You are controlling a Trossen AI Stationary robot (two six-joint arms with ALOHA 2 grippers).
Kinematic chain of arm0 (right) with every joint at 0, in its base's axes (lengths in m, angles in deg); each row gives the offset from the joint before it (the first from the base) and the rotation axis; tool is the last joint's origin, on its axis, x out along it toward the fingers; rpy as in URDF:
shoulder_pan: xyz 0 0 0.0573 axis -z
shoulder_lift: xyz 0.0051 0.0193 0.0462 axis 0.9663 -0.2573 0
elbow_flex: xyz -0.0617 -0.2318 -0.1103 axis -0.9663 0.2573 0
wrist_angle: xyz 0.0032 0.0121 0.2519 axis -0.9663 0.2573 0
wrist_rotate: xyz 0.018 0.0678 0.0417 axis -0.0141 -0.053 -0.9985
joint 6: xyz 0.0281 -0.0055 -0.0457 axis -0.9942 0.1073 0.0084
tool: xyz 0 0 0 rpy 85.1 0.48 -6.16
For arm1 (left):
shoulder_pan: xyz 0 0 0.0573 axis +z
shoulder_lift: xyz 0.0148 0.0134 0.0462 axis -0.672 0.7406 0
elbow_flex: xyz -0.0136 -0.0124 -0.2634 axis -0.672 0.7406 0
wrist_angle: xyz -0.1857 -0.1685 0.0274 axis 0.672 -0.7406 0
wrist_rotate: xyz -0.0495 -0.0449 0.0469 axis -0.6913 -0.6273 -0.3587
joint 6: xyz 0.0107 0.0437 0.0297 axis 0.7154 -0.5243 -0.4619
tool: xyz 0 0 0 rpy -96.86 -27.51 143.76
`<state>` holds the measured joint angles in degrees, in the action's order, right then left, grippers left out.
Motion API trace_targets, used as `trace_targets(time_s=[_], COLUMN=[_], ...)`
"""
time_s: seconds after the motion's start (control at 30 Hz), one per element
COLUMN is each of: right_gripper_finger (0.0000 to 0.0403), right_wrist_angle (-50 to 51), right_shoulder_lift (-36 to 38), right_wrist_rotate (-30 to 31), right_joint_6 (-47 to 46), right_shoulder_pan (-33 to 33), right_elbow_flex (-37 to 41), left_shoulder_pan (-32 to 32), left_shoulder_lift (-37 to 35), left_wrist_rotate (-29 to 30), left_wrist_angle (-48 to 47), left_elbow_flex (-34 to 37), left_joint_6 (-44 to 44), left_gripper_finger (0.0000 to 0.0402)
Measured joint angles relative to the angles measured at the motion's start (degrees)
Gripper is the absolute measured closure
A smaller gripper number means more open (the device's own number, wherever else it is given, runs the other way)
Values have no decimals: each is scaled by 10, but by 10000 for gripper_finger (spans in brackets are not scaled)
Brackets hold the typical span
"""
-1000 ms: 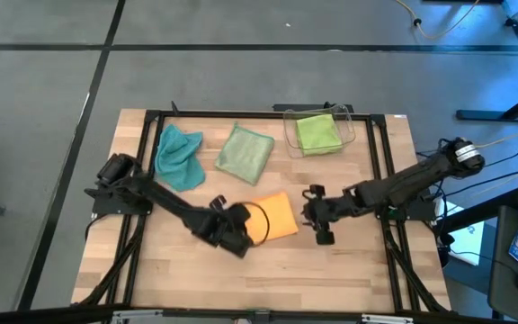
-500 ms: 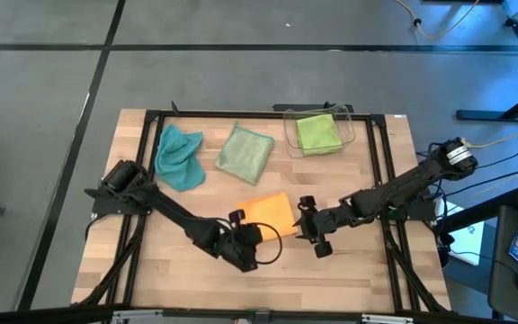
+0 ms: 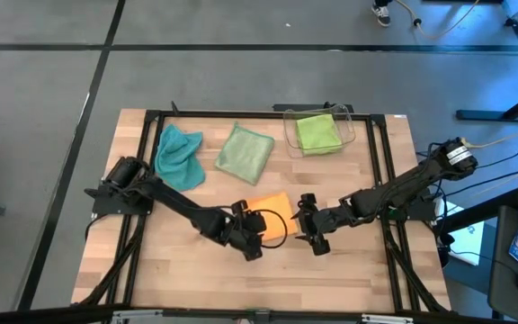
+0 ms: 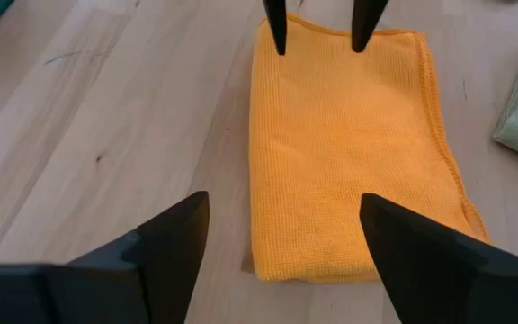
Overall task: Fold microfiber towels
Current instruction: Stack the orange microfiber towel on top of the light green microfiber towel
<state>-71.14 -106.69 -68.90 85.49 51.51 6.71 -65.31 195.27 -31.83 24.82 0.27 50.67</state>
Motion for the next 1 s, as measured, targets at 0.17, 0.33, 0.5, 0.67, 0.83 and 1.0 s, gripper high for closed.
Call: trace_targets(time_s=[0.17,0.33,0.5,0.67,0.83,1.0], right_gripper_finger=[115,117,117,118,118,118], right_wrist_angle=[-1,-10,-19,-47,-74,-93], right_shoulder_lift=[0,-12,-61,-100,-136,-172], right_wrist_rotate=[-7,-72,-59,-14,45,63], right_joint_6=[-15,9,64,108,108,104], right_shoulder_pan=[0,1,1,-3,-4,2], right_elbow_flex=[0,0,0,0,0,0], left_shoulder_pan=[3,4,-7,-45,-72,-65], left_shoulder_lift=[0,0,17,42,66,78], left_wrist_rotate=[-8,-40,-6,22,24,40], left_wrist_angle=[-9,-8,-7,-5,0,-28], left_elbow_flex=[0,0,0,-13,-34,-34], left_joint_6=[-87,-150,-150,-155,-191,-174], left_gripper_finger=[190,191,191,192,192,192])
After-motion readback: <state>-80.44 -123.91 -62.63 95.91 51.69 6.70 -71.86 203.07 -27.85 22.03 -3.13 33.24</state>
